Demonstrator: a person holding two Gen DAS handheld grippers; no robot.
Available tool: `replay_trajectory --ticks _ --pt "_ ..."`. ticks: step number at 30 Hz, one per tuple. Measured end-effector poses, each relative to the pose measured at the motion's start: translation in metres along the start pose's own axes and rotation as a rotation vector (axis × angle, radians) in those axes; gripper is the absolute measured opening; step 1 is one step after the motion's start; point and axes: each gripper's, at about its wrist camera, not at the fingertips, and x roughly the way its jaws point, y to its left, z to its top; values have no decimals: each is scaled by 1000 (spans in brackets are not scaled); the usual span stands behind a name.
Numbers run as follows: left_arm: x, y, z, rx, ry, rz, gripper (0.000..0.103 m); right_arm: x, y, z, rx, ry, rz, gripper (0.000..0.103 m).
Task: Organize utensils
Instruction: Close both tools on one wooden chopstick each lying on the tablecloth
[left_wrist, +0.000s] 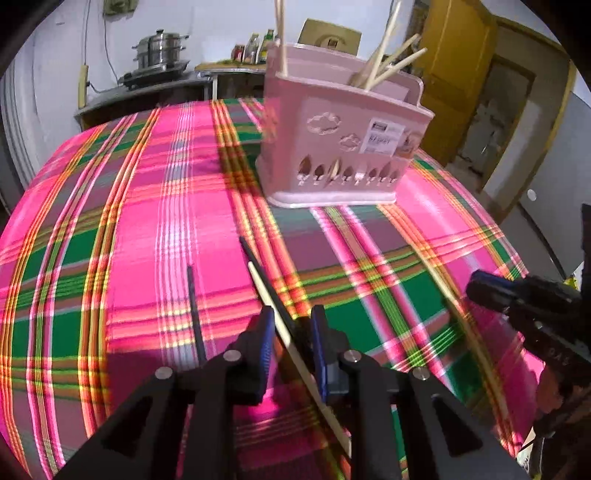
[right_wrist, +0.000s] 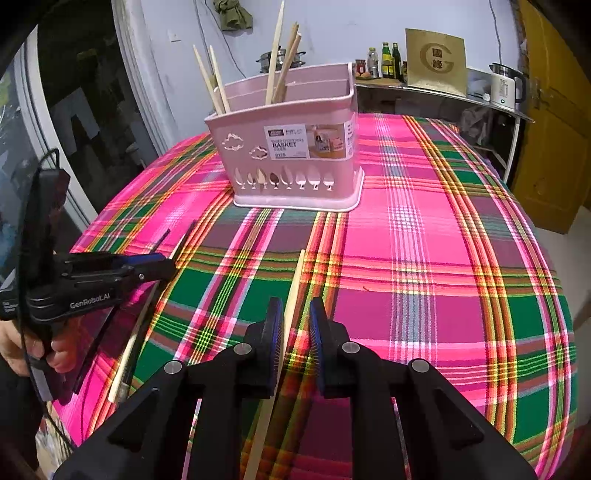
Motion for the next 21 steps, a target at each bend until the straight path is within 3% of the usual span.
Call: replay_trajectory --ticks 10,14,21 --pt "16 9 22 -51 9 27 23 13 0 0 5 26 4 15" --pt "30 6 34 -20 24 32 28 14 -2 0 11 33 9 15" --pt "37 -9 41 27 38 -59 29 14 -2 0 6 43 -1 15"
